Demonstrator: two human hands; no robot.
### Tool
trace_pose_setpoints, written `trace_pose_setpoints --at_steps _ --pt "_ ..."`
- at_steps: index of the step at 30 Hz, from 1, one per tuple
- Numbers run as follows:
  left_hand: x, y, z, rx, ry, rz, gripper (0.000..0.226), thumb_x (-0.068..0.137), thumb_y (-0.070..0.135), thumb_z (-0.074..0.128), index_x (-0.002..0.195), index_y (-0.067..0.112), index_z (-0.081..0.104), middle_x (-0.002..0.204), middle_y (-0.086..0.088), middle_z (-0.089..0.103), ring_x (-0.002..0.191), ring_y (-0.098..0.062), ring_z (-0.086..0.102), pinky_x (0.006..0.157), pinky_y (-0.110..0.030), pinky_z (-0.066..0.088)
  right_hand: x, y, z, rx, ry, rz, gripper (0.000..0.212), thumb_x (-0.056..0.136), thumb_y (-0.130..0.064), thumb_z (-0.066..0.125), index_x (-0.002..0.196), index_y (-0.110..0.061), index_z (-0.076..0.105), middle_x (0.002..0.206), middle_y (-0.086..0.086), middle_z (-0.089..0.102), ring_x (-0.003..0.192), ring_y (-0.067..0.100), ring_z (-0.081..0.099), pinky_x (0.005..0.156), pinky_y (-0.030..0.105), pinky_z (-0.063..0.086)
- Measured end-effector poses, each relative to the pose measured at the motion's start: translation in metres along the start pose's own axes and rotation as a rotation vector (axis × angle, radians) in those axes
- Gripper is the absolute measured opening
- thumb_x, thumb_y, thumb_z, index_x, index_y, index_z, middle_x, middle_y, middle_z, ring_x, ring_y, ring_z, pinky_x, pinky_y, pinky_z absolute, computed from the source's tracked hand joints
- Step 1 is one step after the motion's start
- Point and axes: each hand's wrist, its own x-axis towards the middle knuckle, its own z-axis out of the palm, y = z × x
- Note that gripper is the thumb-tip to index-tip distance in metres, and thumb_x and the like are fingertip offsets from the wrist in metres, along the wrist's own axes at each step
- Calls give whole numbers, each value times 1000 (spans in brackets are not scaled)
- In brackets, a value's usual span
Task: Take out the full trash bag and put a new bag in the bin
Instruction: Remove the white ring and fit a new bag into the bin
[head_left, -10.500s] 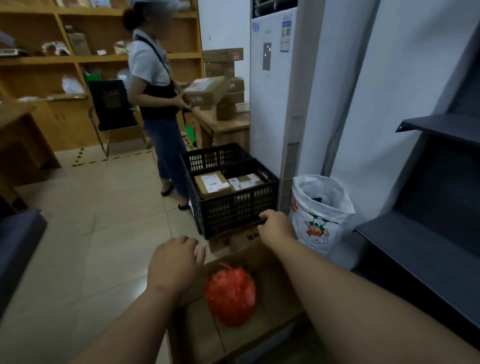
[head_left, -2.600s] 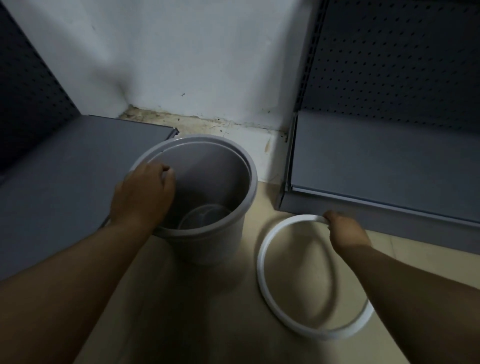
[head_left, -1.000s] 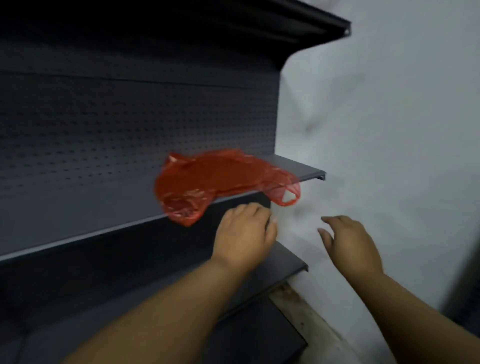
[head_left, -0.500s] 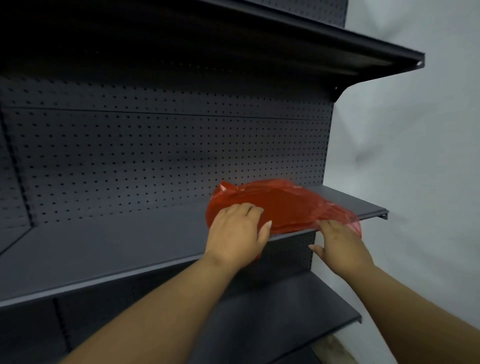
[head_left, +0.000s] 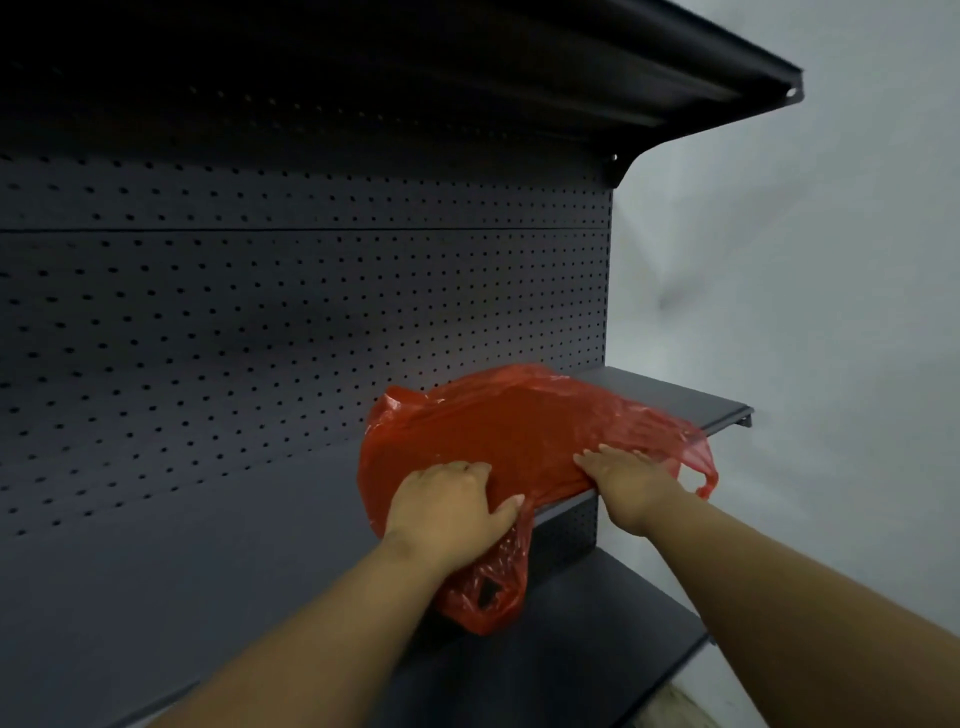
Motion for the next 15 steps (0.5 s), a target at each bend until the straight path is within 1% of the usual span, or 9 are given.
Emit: trace_pose_setpoints --at_steps 1,2,4,5,9,12,13,14,15 --pt "1 -1 1 -3 -8 1 62 84 64 30 126 22 49 125 -2 59 113 -20 55 96 -38 44 1 1 1 -13 36 -11 60 94 1 37 149 -17 24 157 7 24 145 21 21 119 36 17" --pt "2 -2 2 -6 -18 3 62 84 64 30 125 22 50 123 -1 60 110 -20 57 94 -38 45 1 3 2 -37 87 -19 51 95 -2 38 144 -16 36 151 11 37 140 25 34 116 36 26" --pt "2 -1 3 -19 -43 8 63 84 66 30 124 22 50 121 -1 61 108 -19 58 92 -38 46 -2 7 2 -97 174 -24 39 95 -5 40 129 -17 55 129 11 60 118 28 55 101 36 43" --pt "1 0 3 -24 -56 12 65 83 67 30 125 22 50 121 -1 61 108 -19 58 92 -38 47 -4 10 2 -113 193 -23 36 94 -6 42 123 -17 60 121 10 64 110 28 59 96 36 47" --pt "-4 11 4 -51 -88 47 78 73 78 32 127 24 48 125 1 60 110 -20 57 93 -39 46 -24 22 -3 -50 227 13 38 88 2 43 115 -12 66 114 11 67 102 28 63 85 34 48" --pt "-7 29 8 -36 -94 83 84 65 81 40 128 26 46 128 2 57 114 -20 55 95 -38 44 -51 40 0 76 292 69 28 88 -2 43 105 -8 64 109 11 65 94 28 62 77 33 46" --pt "-6 37 10 -16 -80 101 81 65 79 44 127 26 47 127 2 58 114 -20 55 95 -38 44 -62 47 3 122 316 99 25 88 -4 43 104 -8 62 108 11 63 93 28 61 72 31 43" --pt "-5 46 14 7 -55 127 72 69 73 47 123 26 49 123 2 59 111 -21 56 95 -37 43 -74 55 6 160 339 135 23 88 -6 43 104 -7 61 107 12 61 90 29 59 68 29 39" --pt "-4 56 18 27 -19 161 57 75 63 49 117 25 54 119 1 61 108 -21 57 94 -36 42 -85 64 10 196 359 176 22 88 -6 43 103 -6 59 106 13 59 85 29 56 67 28 35"
